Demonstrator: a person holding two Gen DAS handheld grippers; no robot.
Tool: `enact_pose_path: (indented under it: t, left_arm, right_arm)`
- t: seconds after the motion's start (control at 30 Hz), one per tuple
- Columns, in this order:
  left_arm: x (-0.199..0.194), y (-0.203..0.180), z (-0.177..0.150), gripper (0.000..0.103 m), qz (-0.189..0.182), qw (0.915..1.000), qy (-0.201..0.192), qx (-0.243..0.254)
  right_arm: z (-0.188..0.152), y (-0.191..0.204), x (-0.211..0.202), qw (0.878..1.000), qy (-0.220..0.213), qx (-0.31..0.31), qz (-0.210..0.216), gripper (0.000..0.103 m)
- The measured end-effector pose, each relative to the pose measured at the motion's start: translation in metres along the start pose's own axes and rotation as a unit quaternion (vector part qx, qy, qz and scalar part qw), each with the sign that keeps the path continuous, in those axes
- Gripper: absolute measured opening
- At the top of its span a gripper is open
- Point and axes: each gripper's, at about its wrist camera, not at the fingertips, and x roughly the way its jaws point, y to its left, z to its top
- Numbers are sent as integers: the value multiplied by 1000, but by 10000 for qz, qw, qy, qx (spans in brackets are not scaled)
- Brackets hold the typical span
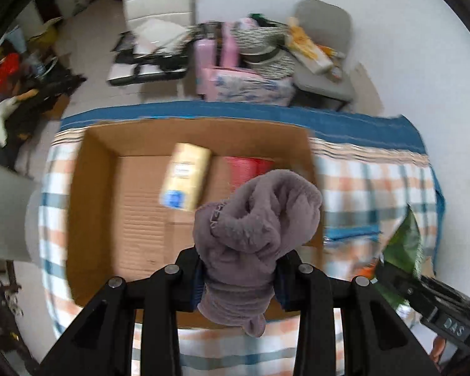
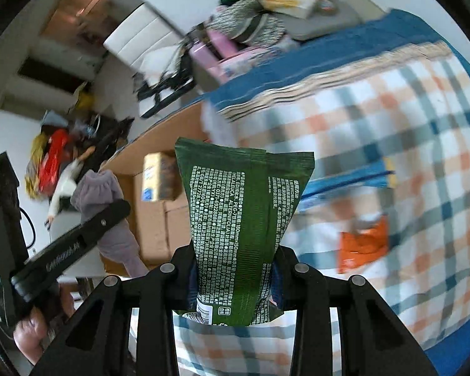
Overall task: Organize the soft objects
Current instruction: 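Carry both items into the box and open both tools to release them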
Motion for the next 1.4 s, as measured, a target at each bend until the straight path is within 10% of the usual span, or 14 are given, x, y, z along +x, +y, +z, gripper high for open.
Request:
enact_pose_path:
  t: [0.37,0.93,1.1,1.27,1.4]
  left_arm:
    - [62,103,50,32,359,9979,464,-264]
    - [138,113,79,38,489,9915,1199,-129]
    - [129,113,77,54,509,9925,1110,-104]
    - [105,110,61,91,660,9944,825,31]
    - [85,110,41,93,619,9960,641,17]
  right_arm:
    - [-5,84,87,9972,521,-321,-429,37]
    - [-11,99,159,9875,1015,-365,-1148,42]
    - [-12,98,152,9874,970,-373,-1197,58]
    - [-11,100,140,9869,858,-514,-1268,89]
    - [-14,100,131,9850,811,-639,-1386,93]
